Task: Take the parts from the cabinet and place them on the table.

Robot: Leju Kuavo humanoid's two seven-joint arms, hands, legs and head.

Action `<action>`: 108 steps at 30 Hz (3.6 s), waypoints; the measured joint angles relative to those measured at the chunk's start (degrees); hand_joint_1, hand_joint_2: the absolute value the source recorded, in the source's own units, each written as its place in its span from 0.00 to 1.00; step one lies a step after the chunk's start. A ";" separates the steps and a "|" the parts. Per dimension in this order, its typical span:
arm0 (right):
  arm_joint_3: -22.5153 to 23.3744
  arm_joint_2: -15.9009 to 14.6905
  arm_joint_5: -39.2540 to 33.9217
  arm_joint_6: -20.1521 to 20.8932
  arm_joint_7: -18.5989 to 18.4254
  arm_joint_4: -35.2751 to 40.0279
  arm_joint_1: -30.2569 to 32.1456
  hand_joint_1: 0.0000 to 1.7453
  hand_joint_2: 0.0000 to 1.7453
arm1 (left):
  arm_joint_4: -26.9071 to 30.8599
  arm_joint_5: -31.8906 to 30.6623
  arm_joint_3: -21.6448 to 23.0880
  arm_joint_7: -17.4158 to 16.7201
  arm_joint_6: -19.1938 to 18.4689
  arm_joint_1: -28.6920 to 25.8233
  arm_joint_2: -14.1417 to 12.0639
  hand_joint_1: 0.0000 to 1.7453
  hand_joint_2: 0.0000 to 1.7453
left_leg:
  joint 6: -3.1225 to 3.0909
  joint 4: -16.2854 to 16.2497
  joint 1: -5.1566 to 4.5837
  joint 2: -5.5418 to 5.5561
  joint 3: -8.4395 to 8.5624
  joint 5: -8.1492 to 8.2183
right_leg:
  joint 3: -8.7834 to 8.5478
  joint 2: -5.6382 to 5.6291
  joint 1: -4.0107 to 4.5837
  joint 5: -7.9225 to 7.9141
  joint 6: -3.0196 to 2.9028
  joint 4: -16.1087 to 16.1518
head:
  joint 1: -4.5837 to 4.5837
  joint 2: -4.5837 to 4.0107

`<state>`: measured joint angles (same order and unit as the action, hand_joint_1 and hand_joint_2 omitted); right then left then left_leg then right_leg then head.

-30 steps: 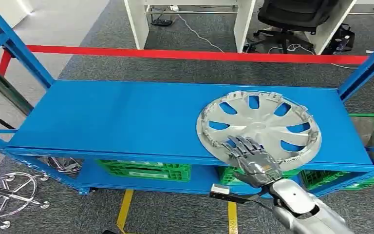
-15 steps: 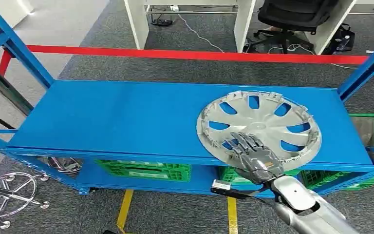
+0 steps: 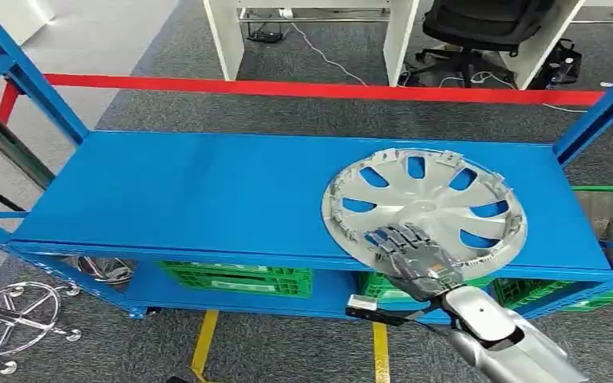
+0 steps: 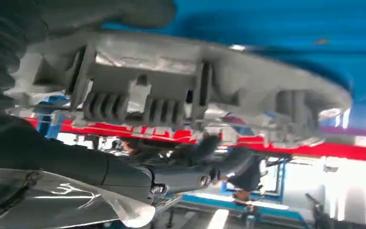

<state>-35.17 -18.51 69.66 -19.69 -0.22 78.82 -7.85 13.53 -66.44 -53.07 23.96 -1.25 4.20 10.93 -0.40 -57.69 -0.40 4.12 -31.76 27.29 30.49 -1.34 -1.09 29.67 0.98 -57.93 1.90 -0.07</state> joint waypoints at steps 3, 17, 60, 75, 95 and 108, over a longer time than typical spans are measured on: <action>-0.37 -0.18 -0.39 1.07 0.00 -0.02 -0.22 1.00 1.00 | 0.00 0.02 0.00 0.00 -0.20 -0.06 -0.04 0.00 0.00 | 0.00 0.00 0.00 0.00 -0.01 0.00 | 0.00 0.00 0.00 0.00 0.00 0.00 | 0.00 0.00; -1.53 -0.72 -1.53 3.39 0.81 0.02 -2.55 1.00 1.00 | -0.09 1.03 -0.02 -0.26 -1.05 -0.40 -0.42 0.00 0.00 | 0.00 -0.02 0.00 0.00 0.01 0.00 | -0.01 0.01 0.00 -0.01 0.01 0.00 | 0.02 0.00; -3.93 3.69 19.65 -19.50 7.26 39.10 1.98 1.00 1.00 | -0.55 1.09 -0.79 -0.59 0.87 -0.97 -0.24 0.00 0.00 | -0.01 -0.11 0.01 0.01 -0.37 0.00 | 0.28 0.05 0.00 -0.02 0.04 -0.02 | 0.00 0.00; -3.85 4.59 19.67 -19.50 9.07 41.53 2.03 1.00 1.00 | -0.57 0.00 -0.76 -0.65 1.03 -0.89 -0.09 0.00 0.00 | -0.01 -0.11 0.01 0.01 -0.37 0.00 | 0.29 0.04 0.01 -0.02 0.04 -0.02 | -0.02 0.00; -3.39 5.88 19.67 -19.50 10.47 42.51 2.50 1.00 1.00 | -0.57 -0.17 -0.37 -0.04 1.46 -0.63 0.00 0.00 0.00 | -2.01 2.28 0.60 -0.38 0.94 -1.09 | 2.47 0.62 0.15 2.72 1.00 -3.99 | 0.24 0.00; -3.41 5.92 19.67 -19.52 9.88 42.49 2.86 1.00 1.00 | -0.72 -0.28 -0.37 -0.37 1.90 -0.72 0.02 0.00 0.00 | 0.57 -1.28 0.84 0.05 -0.74 0.87 | 3.41 0.12 -0.74 -1.73 0.93 -2.01 | 0.21 0.00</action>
<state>-38.58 -12.59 89.33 -39.21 9.66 121.31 -4.99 12.81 -66.73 -53.44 23.58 0.65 3.48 10.95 0.17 -58.97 0.44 4.18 -32.50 28.16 33.90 -1.22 -1.83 27.94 1.90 -59.94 2.12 -0.07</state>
